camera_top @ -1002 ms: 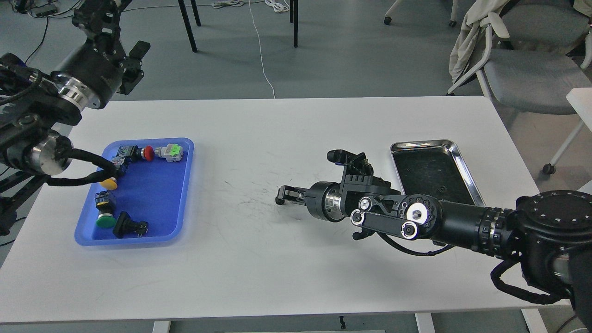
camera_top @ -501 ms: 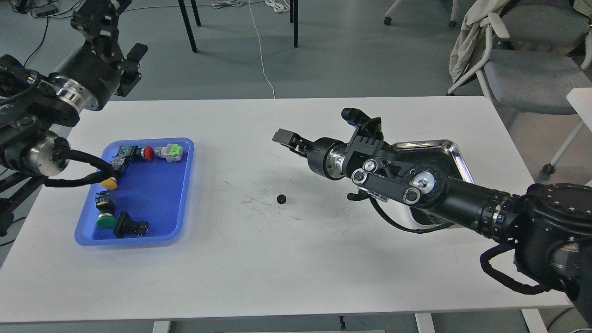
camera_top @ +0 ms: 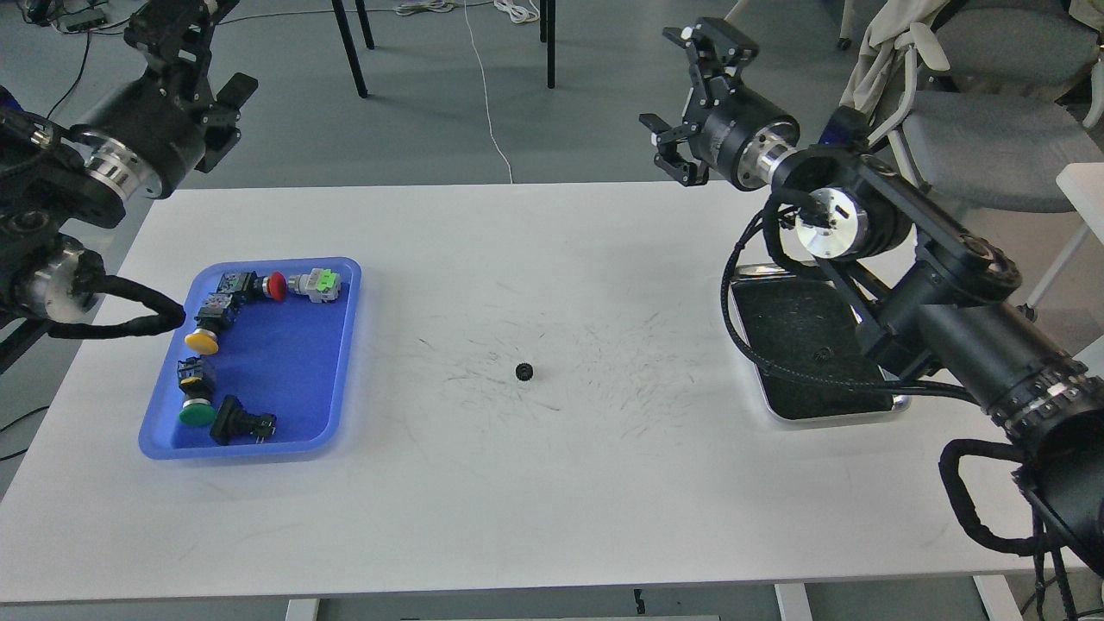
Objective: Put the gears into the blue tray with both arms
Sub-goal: 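Release the black part on the table and retract the right arm, then reach the left gripper over to the black part on the table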
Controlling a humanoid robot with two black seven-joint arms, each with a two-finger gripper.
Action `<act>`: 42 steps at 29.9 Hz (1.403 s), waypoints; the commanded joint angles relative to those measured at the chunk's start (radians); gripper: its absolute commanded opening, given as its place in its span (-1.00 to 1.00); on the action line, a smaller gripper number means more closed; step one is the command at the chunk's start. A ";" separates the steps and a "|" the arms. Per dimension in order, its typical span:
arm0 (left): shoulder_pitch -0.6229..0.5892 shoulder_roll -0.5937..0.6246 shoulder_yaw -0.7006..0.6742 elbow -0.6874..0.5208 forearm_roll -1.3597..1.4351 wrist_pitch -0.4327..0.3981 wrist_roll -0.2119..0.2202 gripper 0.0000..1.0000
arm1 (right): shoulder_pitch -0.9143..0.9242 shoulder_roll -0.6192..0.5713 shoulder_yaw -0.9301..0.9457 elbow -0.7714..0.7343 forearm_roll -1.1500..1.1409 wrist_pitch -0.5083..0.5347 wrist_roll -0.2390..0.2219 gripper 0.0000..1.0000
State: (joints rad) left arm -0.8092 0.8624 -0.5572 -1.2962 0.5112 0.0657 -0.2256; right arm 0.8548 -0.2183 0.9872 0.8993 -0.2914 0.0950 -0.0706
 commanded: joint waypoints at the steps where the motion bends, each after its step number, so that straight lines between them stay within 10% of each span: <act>1: -0.004 0.033 0.000 -0.002 0.180 -0.091 0.035 0.96 | -0.109 -0.061 0.146 0.007 0.118 0.064 0.000 0.90; 21: 0.018 -0.265 0.172 -0.172 1.415 -0.152 0.134 0.96 | -0.326 -0.144 0.252 -0.186 0.336 0.391 0.051 0.96; 42: 0.030 -0.631 0.491 0.301 1.671 -0.069 0.175 0.84 | -0.407 -0.162 0.251 -0.249 0.413 0.394 0.088 0.96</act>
State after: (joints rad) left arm -0.7813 0.2375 -0.0691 -1.0396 2.1813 -0.0154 -0.0495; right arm 0.4560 -0.3803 1.2382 0.6499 0.1211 0.4888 0.0169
